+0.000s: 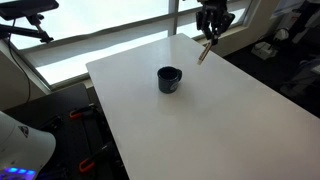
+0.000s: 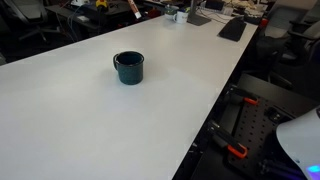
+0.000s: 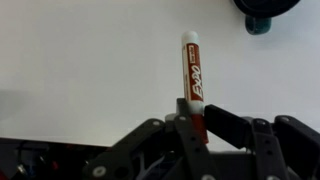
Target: Place the marker on the table
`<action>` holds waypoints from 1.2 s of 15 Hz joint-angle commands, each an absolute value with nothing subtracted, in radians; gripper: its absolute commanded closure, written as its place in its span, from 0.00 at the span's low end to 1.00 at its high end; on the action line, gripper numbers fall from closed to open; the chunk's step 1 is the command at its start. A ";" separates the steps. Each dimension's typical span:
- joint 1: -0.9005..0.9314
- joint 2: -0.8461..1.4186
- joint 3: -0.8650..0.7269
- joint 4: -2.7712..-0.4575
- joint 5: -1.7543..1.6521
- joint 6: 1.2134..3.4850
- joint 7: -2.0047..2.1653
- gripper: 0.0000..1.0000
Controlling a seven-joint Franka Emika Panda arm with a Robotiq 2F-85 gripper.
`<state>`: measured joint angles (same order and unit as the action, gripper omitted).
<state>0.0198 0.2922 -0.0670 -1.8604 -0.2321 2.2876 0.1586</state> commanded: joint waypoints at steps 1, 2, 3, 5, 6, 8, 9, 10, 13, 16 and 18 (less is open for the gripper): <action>0.016 0.377 -0.092 -1.802 -0.220 2.140 0.228 0.94; 0.012 0.401 -0.091 -1.797 -0.202 2.106 0.225 0.94; 0.009 0.421 -0.090 -1.802 -0.189 2.080 0.230 0.94; 0.005 0.462 -0.085 -1.801 -0.163 2.044 0.224 0.94; 0.005 0.479 -0.086 -1.801 -0.155 2.032 0.223 0.94; 0.006 0.510 -0.088 -1.798 -0.146 2.022 0.223 0.94; 0.007 0.524 -0.091 -1.798 -0.150 2.025 0.224 0.94; 0.006 0.537 -0.095 -1.798 -0.155 2.034 0.223 0.94; 0.006 0.570 -0.121 -1.793 -0.167 2.049 0.263 0.94; 0.001 0.603 -0.139 -1.786 -0.166 2.052 0.289 0.94; -0.005 0.622 -0.143 -1.783 -0.161 2.052 0.294 0.94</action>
